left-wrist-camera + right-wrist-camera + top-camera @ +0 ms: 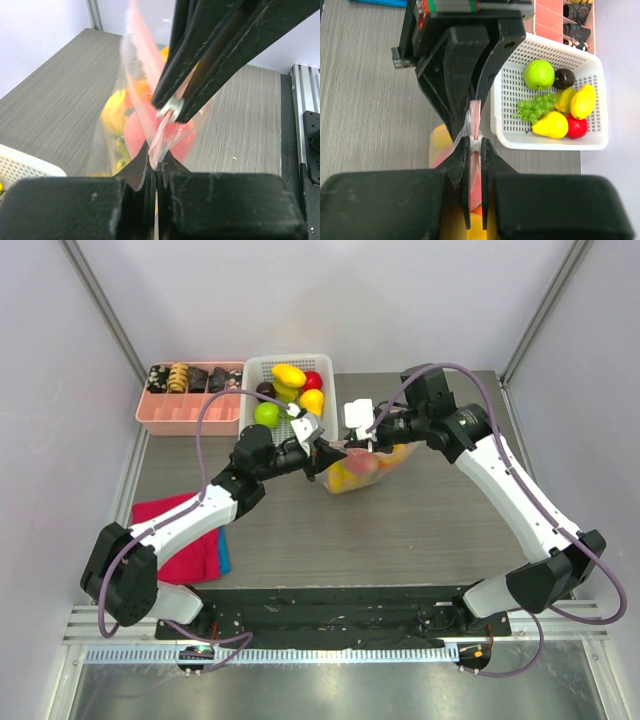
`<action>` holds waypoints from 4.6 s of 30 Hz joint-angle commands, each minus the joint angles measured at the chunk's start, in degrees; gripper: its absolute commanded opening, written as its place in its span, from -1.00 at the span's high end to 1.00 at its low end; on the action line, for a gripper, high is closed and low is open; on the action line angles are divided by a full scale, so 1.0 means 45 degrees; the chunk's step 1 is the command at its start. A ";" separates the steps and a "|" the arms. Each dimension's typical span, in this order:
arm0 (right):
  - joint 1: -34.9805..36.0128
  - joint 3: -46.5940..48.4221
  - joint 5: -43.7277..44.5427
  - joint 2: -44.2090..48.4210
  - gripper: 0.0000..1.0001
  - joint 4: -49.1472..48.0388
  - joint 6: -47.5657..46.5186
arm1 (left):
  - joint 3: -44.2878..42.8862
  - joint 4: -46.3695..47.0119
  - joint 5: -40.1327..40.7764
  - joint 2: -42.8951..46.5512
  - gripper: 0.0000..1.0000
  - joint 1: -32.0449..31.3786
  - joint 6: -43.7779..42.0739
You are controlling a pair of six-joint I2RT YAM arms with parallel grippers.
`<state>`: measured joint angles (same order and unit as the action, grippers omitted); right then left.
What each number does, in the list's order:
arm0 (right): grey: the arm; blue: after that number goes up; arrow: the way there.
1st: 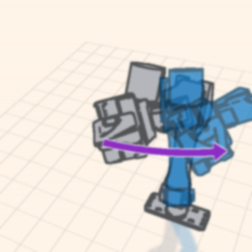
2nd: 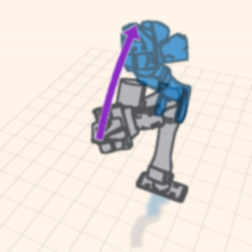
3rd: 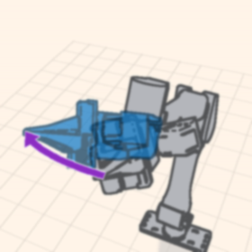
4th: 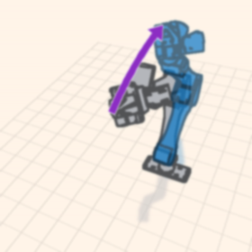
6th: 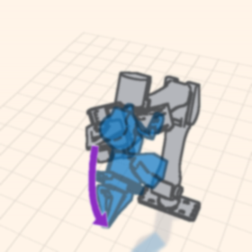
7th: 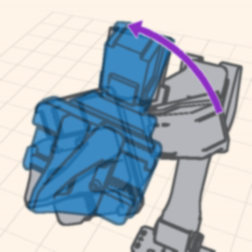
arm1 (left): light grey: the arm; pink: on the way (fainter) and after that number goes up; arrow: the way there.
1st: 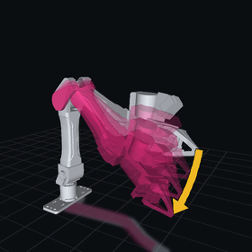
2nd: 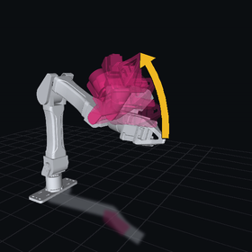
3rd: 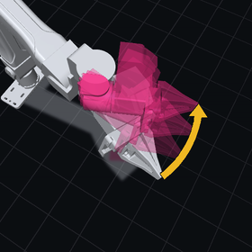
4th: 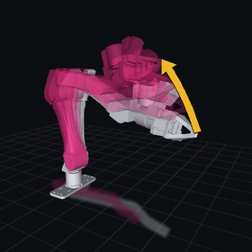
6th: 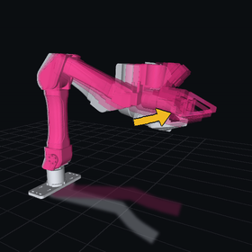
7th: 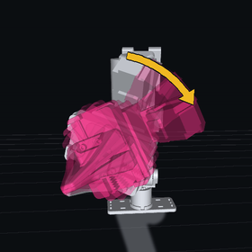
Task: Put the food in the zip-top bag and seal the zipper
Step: Zip the zipper food storage bag at the center of the board, then place the zipper food storage bag at the center of the board.
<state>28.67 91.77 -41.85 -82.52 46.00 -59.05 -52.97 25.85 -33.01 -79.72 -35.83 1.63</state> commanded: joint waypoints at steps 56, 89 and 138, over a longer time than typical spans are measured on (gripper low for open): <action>-0.2439 -0.0901 0.2951 0.1190 0.98 0.0636 -0.0471 | -0.1647 -0.1212 -0.0496 0.0528 1.00 0.1674 0.0107; -0.5336 0.0349 0.2076 0.1268 -0.28 0.3024 -0.0886 | -0.2349 -0.1095 -0.2154 -0.0213 1.00 0.2046 0.0321; -0.5314 0.2415 0.4749 -0.3021 0.98 -0.4516 0.0290 | -0.4283 -0.2032 -0.1414 -0.0682 -1.00 0.2845 0.1865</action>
<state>7.86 94.65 -19.68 -89.27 36.84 -54.04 -70.96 16.62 -40.60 -84.25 -24.16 11.55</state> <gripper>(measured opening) 0.031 0.995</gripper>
